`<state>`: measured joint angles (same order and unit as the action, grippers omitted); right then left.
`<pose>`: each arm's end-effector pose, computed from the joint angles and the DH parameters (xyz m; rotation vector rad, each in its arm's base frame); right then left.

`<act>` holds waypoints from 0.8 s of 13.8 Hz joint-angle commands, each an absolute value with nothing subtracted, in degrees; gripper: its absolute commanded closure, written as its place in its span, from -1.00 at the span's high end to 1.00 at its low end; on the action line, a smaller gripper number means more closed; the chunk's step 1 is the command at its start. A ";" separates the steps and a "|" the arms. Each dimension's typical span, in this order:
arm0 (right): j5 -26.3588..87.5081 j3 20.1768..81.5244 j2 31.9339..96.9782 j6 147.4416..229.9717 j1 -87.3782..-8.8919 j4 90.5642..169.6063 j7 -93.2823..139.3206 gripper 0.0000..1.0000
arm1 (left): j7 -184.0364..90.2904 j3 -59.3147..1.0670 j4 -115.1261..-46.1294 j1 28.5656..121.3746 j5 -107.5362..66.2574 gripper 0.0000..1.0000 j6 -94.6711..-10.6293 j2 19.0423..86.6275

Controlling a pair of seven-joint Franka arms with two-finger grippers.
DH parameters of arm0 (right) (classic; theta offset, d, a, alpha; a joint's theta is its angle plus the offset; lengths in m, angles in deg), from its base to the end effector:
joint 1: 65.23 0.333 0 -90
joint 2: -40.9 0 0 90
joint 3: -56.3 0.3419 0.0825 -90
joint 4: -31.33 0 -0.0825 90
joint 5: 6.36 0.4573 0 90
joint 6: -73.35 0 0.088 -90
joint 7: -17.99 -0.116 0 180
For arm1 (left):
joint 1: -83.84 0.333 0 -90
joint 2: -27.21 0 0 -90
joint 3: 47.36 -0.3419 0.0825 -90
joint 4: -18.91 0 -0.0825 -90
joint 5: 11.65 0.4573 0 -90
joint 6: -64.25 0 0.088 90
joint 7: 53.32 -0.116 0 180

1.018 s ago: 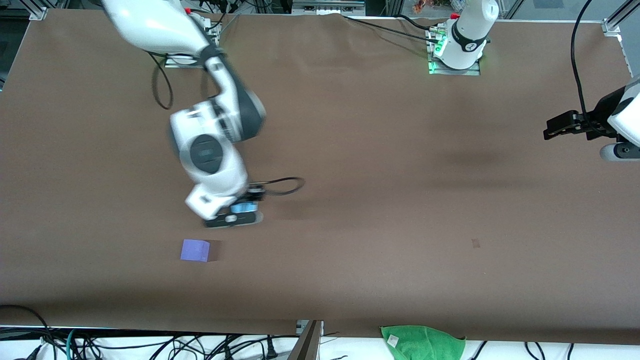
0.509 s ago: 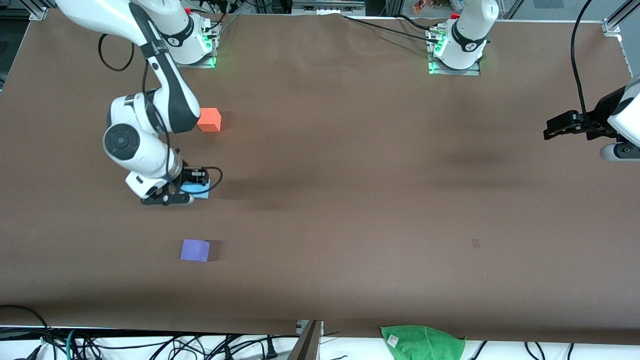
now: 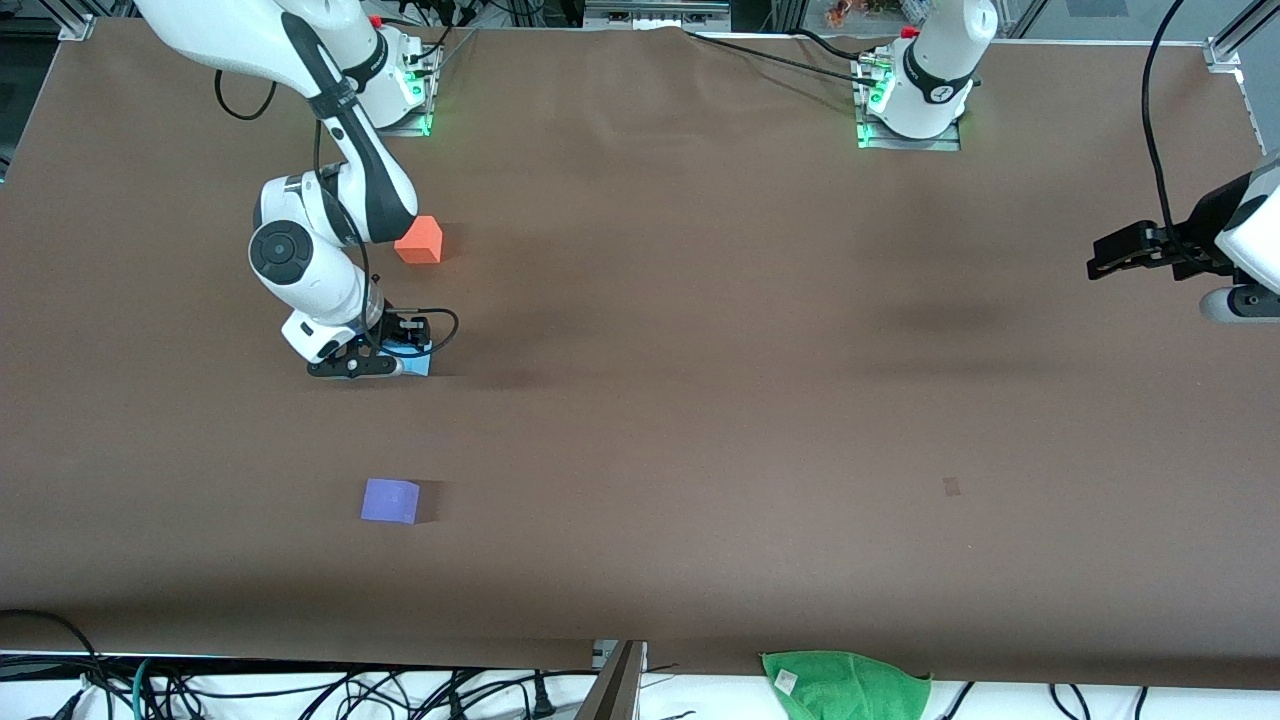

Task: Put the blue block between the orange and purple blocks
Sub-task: 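Carry the blue cube with the right gripper between orange and purple cubes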

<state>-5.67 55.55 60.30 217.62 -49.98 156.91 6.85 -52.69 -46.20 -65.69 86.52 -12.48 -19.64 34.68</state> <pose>0.5886 0.1520 0.1839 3.1404 0.0778 -0.0198 0.6566 0.0164 0.5999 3.1149 0.0576 -0.2225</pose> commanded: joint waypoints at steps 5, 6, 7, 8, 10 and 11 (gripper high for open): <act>-4.78 55.42 62.00 221.97 -49.85 158.51 7.26 -0.62 | -53.94 -46.04 -65.38 86.66 -11.21 1.00 -19.16 34.77; -4.78 55.42 62.00 222.06 -50.03 158.50 7.00 0.98 | -53.85 -45.96 -65.38 86.57 -11.12 1.00 -19.16 34.77; -4.78 55.42 62.00 222.06 -50.20 158.33 7.09 0.99 | -53.85 -46.04 -65.38 86.57 -11.12 1.00 -19.16 34.77; -4.78 55.42 61.74 222.06 -50.38 158.15 7.09 0.99 | -53.94 -46.04 -65.38 86.66 -11.12 1.00 -19.16 34.77; -4.78 55.33 60.86 221.45 -50.38 156.93 6.91 0.99 | -53.94 -46.04 -65.38 86.66 -11.12 1.00 -19.16 34.77; -4.78 55.33 60.07 220.66 -50.38 155.79 6.91 0.99 | -53.94 -46.04 -65.38 86.66 -11.12 1.00 -19.16 34.77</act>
<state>-5.67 55.22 61.93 221.44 -50.17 156.95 6.84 -52.69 -46.20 -65.69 86.52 -12.48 -19.64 34.68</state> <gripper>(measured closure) 0.000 0.000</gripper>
